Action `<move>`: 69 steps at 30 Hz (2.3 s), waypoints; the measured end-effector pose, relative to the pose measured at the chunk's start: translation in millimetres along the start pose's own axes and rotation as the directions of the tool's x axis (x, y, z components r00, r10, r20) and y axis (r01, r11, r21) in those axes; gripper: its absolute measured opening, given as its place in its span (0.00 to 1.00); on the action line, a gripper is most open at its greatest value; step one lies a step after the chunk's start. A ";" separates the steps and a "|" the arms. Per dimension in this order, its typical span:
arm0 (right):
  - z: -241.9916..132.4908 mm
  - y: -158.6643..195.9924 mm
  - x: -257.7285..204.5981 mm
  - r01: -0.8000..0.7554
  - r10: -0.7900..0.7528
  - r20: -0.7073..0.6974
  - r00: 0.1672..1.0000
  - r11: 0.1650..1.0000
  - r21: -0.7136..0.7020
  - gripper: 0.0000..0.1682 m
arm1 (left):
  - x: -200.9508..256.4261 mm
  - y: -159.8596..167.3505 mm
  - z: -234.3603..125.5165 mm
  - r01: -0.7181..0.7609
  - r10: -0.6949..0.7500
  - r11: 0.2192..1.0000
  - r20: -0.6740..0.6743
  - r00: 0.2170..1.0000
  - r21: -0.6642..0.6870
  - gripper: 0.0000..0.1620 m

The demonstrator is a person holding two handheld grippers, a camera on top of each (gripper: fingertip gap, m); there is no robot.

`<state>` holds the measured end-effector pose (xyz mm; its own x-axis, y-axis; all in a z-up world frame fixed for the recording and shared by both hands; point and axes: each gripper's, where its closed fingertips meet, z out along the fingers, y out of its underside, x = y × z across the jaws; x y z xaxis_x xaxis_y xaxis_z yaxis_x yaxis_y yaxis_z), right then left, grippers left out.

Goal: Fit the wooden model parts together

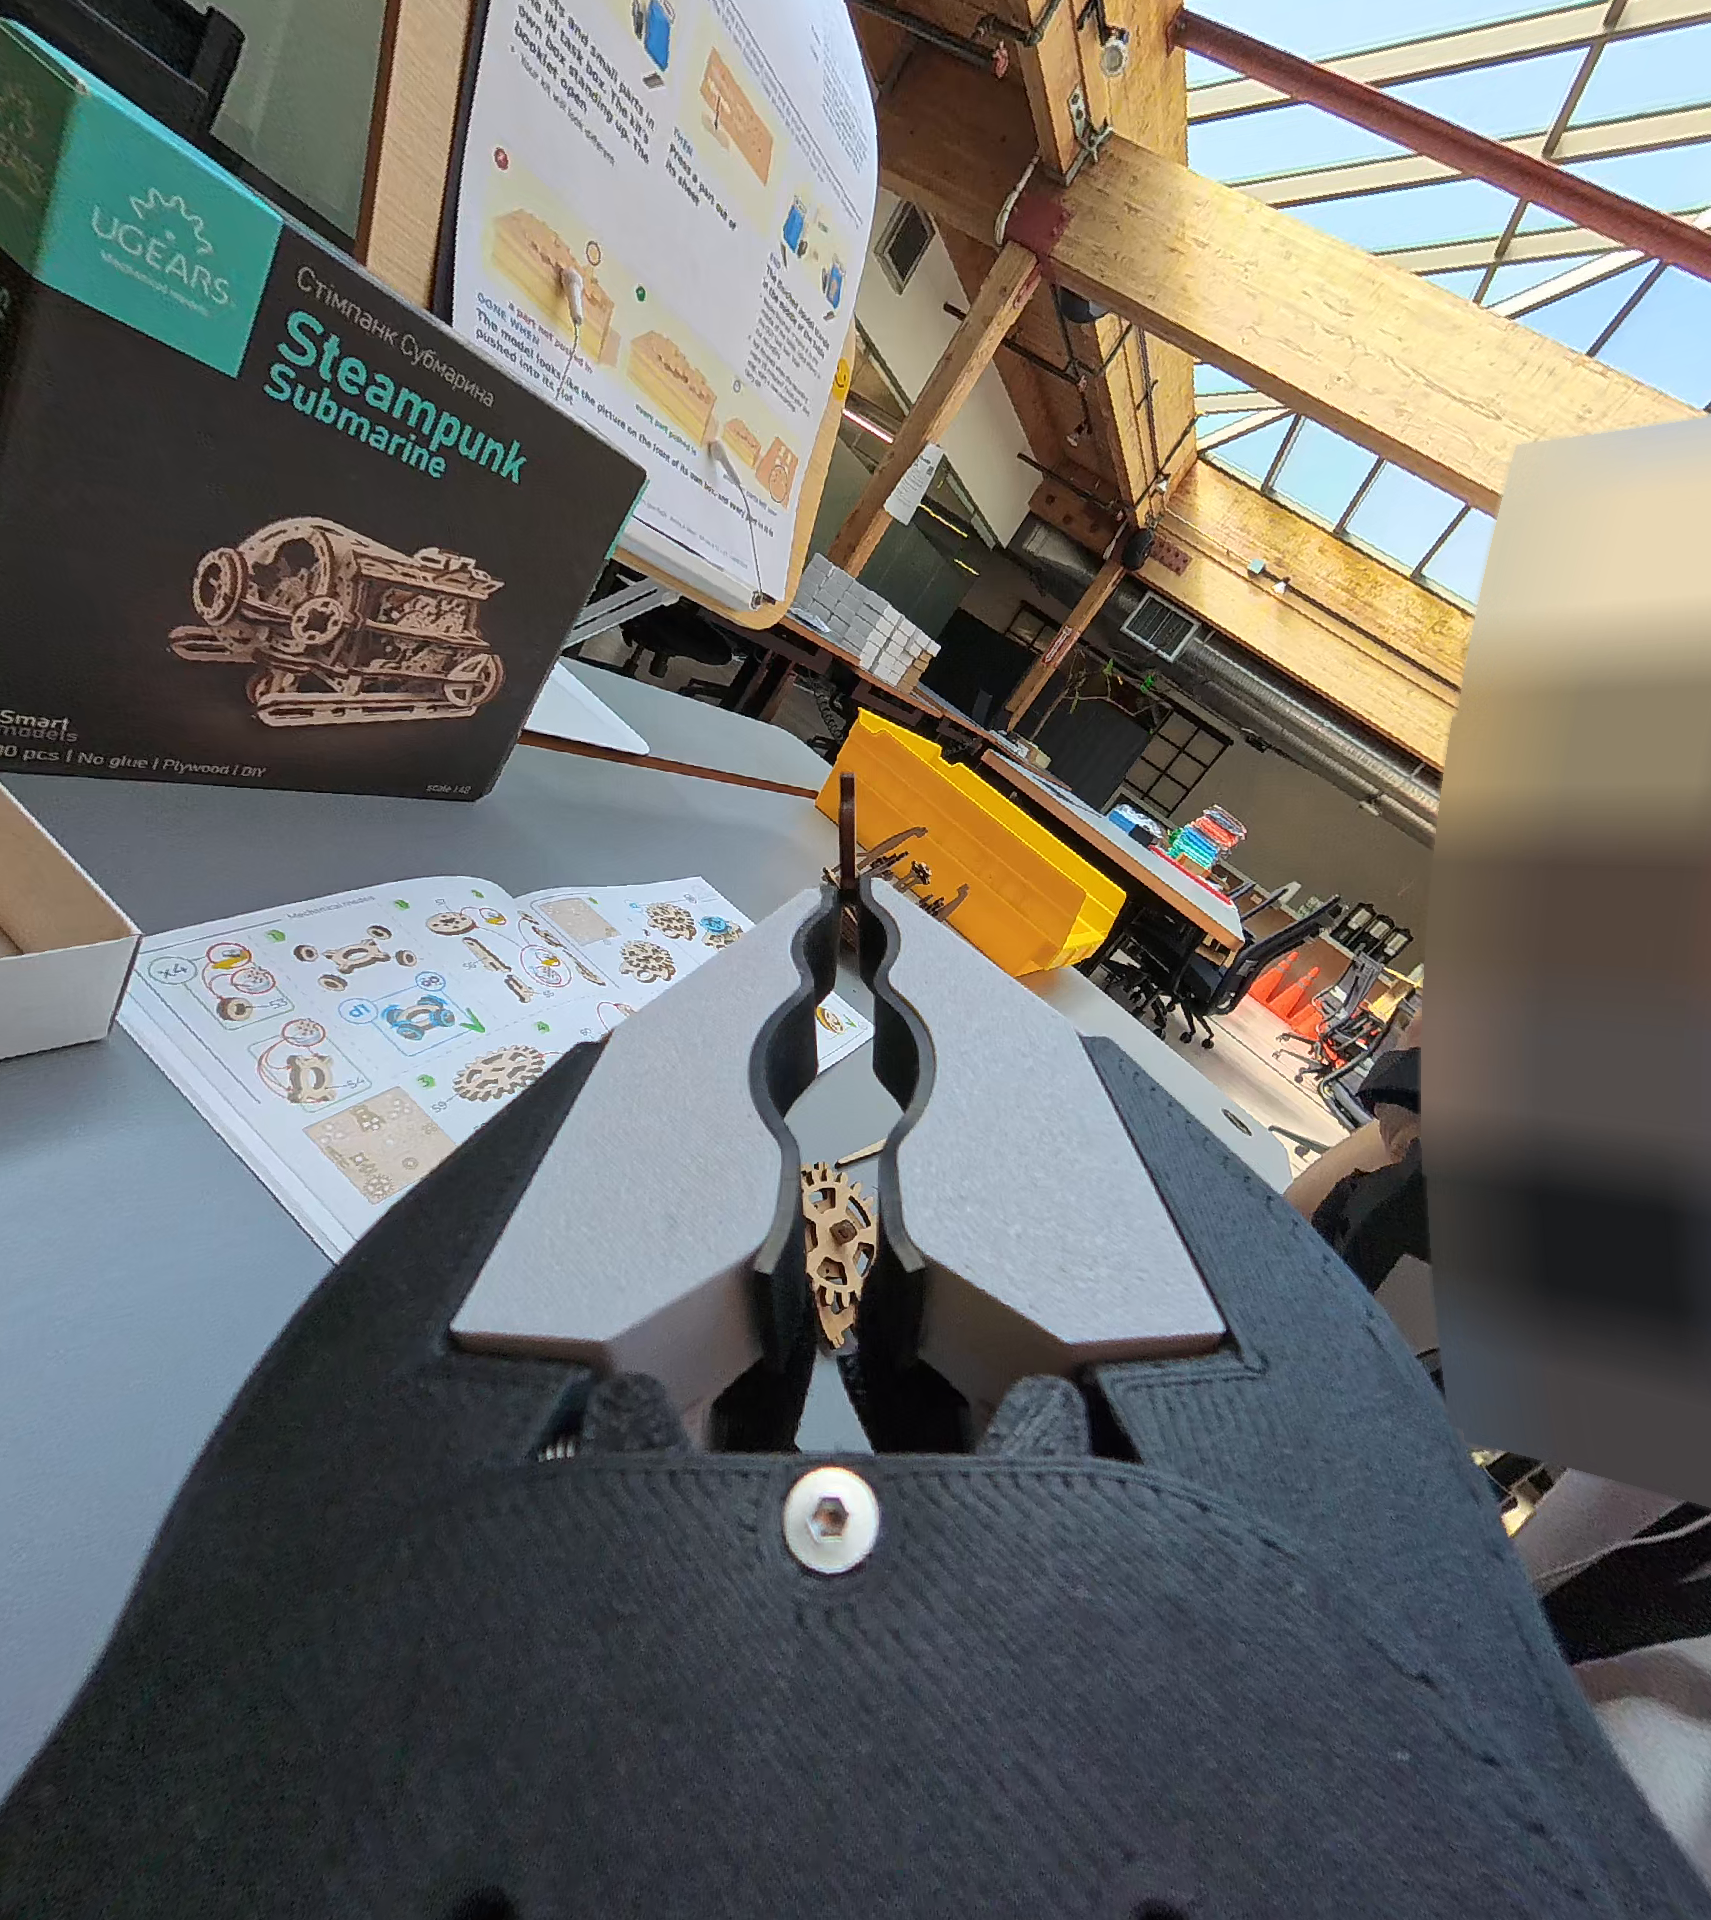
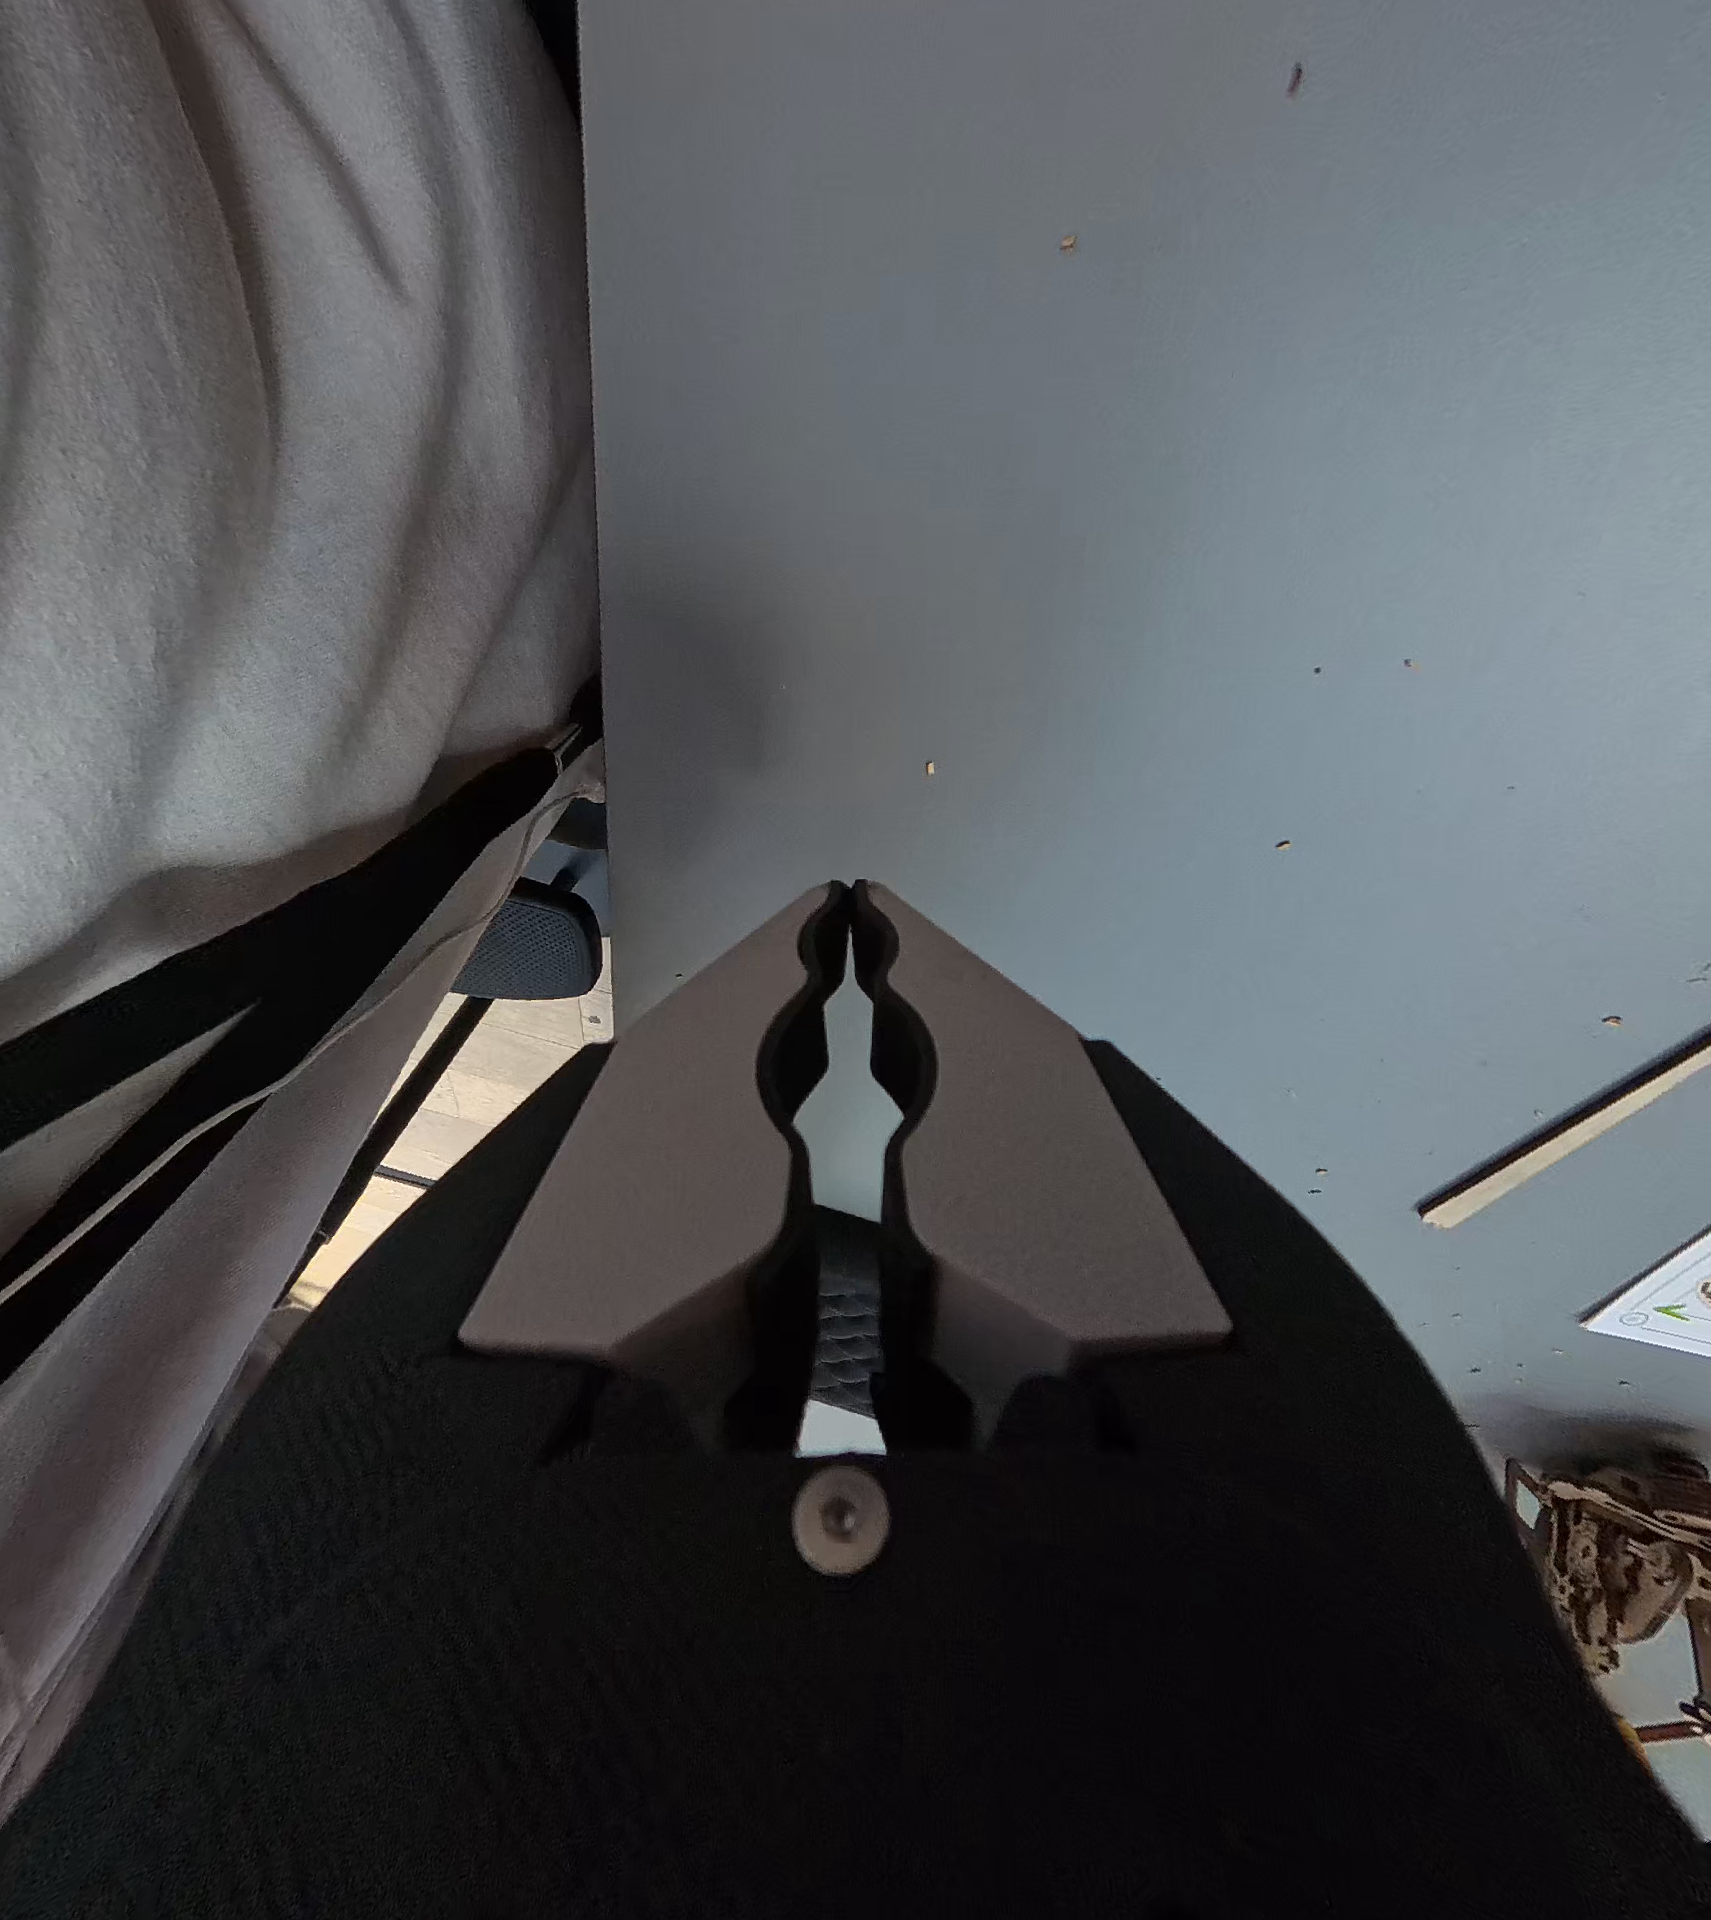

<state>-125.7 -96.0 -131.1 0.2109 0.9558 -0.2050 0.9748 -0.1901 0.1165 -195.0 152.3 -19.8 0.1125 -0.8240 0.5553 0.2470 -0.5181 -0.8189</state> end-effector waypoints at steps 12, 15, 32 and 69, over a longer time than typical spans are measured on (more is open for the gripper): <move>3.9 4.7 -1.9 -0.004 0.005 0.007 1.000 0.999 -0.035 0.00 | 4.6 -1.4 -1.3 -0.001 0.001 1.000 -0.020 1.000 0.005 0.00; 8.7 3.8 -2.3 -0.001 0.002 0.019 1.000 0.999 -0.052 0.00 | 4.3 -0.2 -0.5 0.005 -0.005 1.000 -0.023 1.000 0.000 0.00; 13.6 12.6 -11.1 0.025 -0.022 0.028 0.999 0.994 -0.104 0.00 | 6.2 3.6 1.8 0.010 -0.010 1.000 -0.033 0.999 -0.013 0.00; -164.5 26.3 239.1 0.427 0.602 -0.423 0.677 0.147 0.892 0.28 | 10.2 -15.1 5.7 -0.068 0.068 0.998 -0.006 0.998 0.017 0.00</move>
<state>-61.5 164.4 -17.2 0.6990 0.6278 0.3424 0.2978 0.1799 -0.9375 -192.1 153.0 -0.9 0.1229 -0.8588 0.4973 0.2548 -0.4570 -0.8522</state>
